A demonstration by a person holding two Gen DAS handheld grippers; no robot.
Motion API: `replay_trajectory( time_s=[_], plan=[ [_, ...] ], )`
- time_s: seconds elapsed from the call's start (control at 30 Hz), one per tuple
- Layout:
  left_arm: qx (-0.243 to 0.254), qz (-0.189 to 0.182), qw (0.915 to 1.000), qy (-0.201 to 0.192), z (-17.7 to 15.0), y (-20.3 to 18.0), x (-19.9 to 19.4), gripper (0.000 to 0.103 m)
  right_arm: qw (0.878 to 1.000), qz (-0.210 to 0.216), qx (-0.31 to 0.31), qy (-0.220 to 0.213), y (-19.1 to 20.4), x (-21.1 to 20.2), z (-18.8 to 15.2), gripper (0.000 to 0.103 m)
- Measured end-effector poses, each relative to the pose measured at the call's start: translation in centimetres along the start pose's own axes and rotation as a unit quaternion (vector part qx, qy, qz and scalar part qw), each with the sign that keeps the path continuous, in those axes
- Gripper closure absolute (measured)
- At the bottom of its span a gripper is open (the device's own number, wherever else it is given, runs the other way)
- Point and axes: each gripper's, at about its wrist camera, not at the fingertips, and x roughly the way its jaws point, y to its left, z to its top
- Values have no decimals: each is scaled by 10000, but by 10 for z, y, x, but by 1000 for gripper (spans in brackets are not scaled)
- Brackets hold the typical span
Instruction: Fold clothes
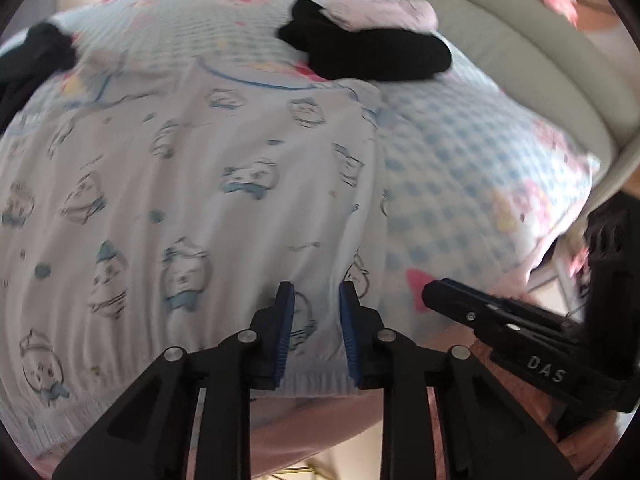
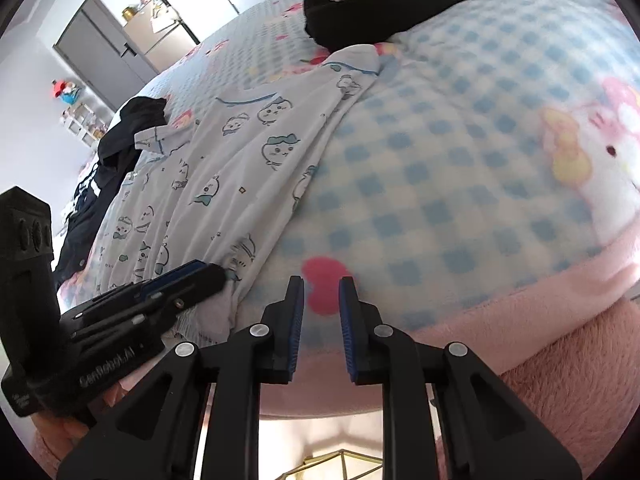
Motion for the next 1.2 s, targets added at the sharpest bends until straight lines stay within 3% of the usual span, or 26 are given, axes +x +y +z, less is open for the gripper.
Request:
replay_trajectory(
  time_s=[0.23, 0.3, 0.43, 0.63, 0.83, 0.87, 0.97, 1.03, 1.13, 1.2],
  plan=[
    [-387, 4, 9992, -26, -5, 20, -1, 79, 9992, 187, -358, -47, 27, 15, 20, 85],
    [-353, 67, 9994, -26, -8, 19, 0, 79, 9984, 230, -507, -76, 36, 22, 27, 81],
    [-298, 230, 9993, 22, -15, 19, 2, 79, 9948, 145, -952, 333, 53, 50, 31, 81],
    [-360, 181, 9989, 256, -24, 29, 5, 79, 9923, -156, -986, 739, 37, 74, 18, 84],
    [-296, 179, 9990, 277, -23, 30, 1, 78, 9745, -1221, -1771, 639, 43, 63, 1, 84],
    [-290, 157, 9991, 280, -23, 30, 0, 78, 9752, -1243, -1713, 642, 39, 60, 0, 85],
    [-193, 106, 9995, 225, -26, 31, -3, 78, 9878, -791, -1239, 512, 26, 38, 4, 87],
    [-198, 103, 9995, 216, -29, 31, -3, 78, 9953, -156, -884, 355, 21, 22, 11, 85],
    [-201, 87, 9995, 207, -31, 32, -5, 78, 9946, 588, -782, 338, 30, 16, 22, 84],
    [-155, 114, 9995, 236, -31, 32, -4, 77, 9921, 700, -957, 414, 43, 23, 25, 81]
  ],
)
